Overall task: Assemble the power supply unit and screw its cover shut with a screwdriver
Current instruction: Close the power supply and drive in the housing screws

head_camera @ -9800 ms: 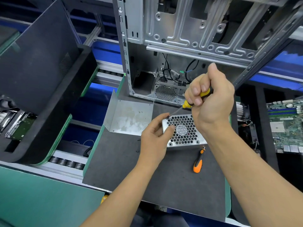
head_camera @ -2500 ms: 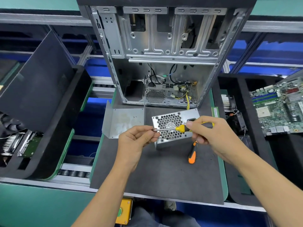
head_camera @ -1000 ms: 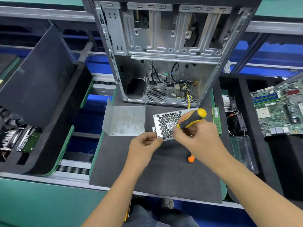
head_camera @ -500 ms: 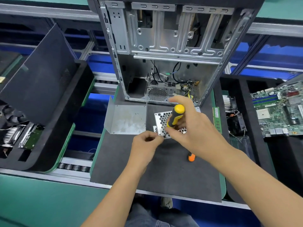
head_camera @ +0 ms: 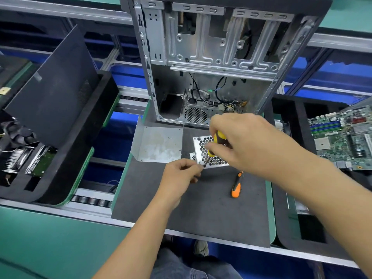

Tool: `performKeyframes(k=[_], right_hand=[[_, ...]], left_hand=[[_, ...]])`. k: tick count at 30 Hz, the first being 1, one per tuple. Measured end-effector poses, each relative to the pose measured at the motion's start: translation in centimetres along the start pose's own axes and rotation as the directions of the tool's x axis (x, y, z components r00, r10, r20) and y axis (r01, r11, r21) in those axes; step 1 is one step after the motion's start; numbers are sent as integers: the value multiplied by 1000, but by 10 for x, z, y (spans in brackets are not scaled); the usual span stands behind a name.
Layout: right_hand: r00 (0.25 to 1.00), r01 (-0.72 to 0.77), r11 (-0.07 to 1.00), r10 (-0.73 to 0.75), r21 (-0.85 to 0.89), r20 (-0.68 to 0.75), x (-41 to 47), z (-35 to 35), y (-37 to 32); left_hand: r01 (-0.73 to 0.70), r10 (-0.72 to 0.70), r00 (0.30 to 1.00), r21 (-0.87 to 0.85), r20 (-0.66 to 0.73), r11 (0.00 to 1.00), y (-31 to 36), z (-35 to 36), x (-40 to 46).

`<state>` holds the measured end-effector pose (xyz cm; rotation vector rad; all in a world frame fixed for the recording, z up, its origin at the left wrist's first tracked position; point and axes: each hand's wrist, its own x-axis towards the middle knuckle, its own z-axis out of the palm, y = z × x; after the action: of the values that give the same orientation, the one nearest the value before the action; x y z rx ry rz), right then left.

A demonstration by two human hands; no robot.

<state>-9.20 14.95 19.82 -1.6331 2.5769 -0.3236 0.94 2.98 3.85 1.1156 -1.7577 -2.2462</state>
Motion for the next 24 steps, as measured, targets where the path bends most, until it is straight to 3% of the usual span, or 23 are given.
performKeyframes(k=[2, 3, 7, 10, 12, 14, 17, 20, 24], right_hand=[[998, -8, 971, 22, -240, 54, 5, -3, -5], [996, -6, 966, 28, -259, 84, 6, -5, -7], [963, 90, 993, -68, -75, 259, 10, -16, -9], [967, 124, 929, -35, -349, 251, 19, -14, -10], [966, 82, 896, 37, -436, 256, 22, -15, -12], [948, 52, 942, 58, -331, 314, 18, -17, -13], [911, 151, 947, -23, -282, 411, 14, -18, -9], [925, 164, 919, -17, -358, 379, 15, -18, -15], [956, 180, 853, -34, -490, 292, 13, -13, -29]], left_hand=[[9, -8, 1000, -43, 23, 999, 1, -1, 1], [12, -10, 1000, -53, 30, 999, 1, -2, 1], [14, -11, 999, -76, 39, 997, 0, -2, 2], [24, -20, 999, -88, 43, 996, -1, -2, 4], [29, -24, 998, -92, 53, 995, -2, -3, 5], [32, -28, 998, -82, 56, 996, -3, -4, 6], [33, -29, 999, -100, 42, 994, -2, -2, 7], [43, -37, 998, -149, 41, 988, 0, -1, 12], [-3, 3, 994, 2, 107, 1000, 3, -2, 17]])
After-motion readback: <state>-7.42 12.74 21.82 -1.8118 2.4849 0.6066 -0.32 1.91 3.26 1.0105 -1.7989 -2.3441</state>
